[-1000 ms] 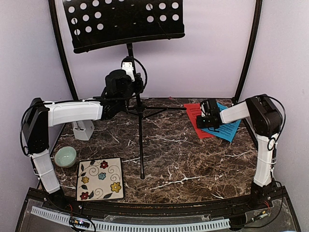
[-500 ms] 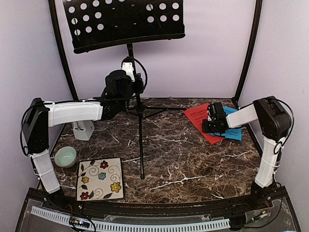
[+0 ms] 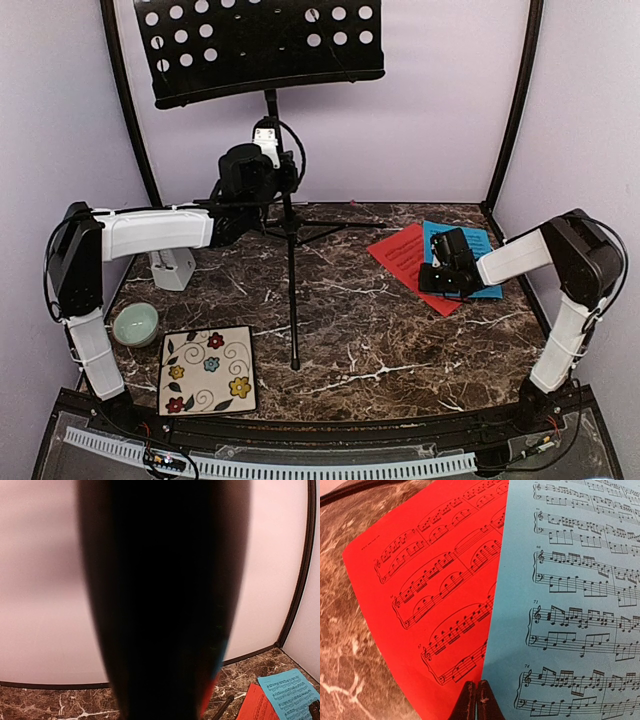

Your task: Set up the instrument practice props

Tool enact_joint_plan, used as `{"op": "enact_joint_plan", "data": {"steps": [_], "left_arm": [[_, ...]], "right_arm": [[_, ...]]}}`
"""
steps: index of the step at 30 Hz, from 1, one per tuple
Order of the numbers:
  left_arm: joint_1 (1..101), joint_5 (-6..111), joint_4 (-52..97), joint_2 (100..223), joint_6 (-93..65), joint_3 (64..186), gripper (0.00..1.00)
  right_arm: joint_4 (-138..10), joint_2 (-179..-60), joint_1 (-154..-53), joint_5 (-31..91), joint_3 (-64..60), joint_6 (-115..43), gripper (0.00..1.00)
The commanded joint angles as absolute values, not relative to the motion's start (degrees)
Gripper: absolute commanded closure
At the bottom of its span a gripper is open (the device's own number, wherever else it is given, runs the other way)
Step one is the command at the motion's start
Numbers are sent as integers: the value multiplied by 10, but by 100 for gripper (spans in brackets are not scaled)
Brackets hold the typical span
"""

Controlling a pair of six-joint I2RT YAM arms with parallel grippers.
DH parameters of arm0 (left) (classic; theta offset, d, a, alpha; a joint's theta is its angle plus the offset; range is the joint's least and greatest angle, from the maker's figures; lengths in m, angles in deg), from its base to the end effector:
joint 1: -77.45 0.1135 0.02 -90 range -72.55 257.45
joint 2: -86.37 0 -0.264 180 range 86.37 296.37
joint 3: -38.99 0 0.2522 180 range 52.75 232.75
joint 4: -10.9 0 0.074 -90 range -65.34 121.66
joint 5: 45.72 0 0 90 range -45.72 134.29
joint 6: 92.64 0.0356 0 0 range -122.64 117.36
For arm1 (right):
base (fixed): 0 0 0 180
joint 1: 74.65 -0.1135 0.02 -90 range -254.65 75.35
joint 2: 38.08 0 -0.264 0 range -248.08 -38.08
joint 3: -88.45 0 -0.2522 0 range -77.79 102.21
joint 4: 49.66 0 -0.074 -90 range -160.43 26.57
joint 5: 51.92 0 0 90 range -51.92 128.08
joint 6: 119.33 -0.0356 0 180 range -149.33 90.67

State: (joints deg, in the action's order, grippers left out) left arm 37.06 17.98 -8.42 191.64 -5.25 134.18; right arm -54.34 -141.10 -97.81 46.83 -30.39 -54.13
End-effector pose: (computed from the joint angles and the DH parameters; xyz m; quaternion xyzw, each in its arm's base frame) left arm 0.3472 -0.2746 0.3410 0.0403 0.6530 -0.1347 0.7442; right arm 0.3169 0.1297 0.1232 0.0415 0.9257 0.0853 0.3661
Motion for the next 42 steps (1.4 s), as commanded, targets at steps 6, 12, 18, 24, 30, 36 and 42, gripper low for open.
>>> {"op": "enact_joint_plan", "data": {"steps": [6,12,18,24,30,36,42], "left_arm": [[363,209,-165,1935,-107,1429,100],[351,215,-161,1974,-117,1456,100],[339,212,-172,1982,-122,1433,100],[339,229,-184,1987,-144,1382,100],[338,249,-185,1998,-172,1348,100],[319,268,-173,2028,-192,1356,100],[313,277,-144,2038,-181,1380,100]], "right_arm": [[-559,-1324,-1007,458,-404,-600,94],[-556,-1298,-1012,448,-429,-599,95],[-556,-1272,-1020,440,-437,-596,94],[-556,-1262,-1022,434,-429,-595,94],[-555,-1261,-1026,430,-426,-592,95],[-550,-1255,-1029,420,-423,-589,94],[-546,-1230,-1032,401,-412,-576,89]]}}
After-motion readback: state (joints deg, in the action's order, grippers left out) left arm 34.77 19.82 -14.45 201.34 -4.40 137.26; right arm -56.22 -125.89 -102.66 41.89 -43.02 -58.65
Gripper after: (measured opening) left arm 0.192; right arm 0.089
